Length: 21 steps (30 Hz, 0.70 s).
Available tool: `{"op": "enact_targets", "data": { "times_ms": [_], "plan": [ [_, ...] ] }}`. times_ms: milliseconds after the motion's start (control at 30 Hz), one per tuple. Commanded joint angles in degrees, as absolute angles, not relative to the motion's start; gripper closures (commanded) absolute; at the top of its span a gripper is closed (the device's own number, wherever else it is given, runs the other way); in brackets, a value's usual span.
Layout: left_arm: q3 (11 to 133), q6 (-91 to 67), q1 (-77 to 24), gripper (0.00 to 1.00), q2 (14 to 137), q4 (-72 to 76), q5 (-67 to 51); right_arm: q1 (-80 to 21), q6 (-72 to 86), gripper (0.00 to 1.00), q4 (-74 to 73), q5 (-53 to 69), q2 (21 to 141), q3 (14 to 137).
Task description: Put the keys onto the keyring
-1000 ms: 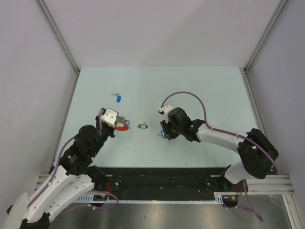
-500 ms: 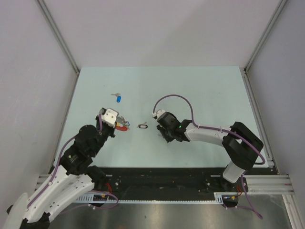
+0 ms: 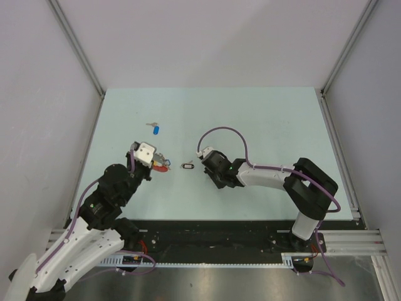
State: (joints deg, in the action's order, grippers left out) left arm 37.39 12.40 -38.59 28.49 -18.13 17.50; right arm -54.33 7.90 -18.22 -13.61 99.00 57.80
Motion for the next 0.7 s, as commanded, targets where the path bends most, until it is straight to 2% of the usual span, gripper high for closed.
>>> {"op": "enact_targets", "data": {
  "times_ms": [0, 133, 200, 533, 667],
  "plan": [
    [38.58, 11.43, -38.23, 1.0, 28.83, -16.0, 16.26, -54.84, 8.17, 0.84, -19.25, -16.43, 99.05, 60.29],
    [38.15, 11.6, -38.23, 1.0, 28.3, -15.47, 16.35, -55.11, 8.0, 0.92, -19.25, -16.87, 99.05, 60.21],
    [38.23, 11.6, -38.32, 1.0, 28.74, -15.82, 16.35, -55.28, 7.91, 1.0, -19.16, -16.79, 99.14, 60.2],
    [38.5, 11.87, -38.23, 1.0, 30.06, -15.91, 14.94, -55.81, 6.51, 1.0, -19.25, -18.28, 97.91, 60.12],
    [38.32, 12.83, -38.23, 0.99, 30.76, -15.91, 8.45, -56.43, 3.26, 1.0, -19.34, -19.42, 94.93, 59.94]
  ]
}}
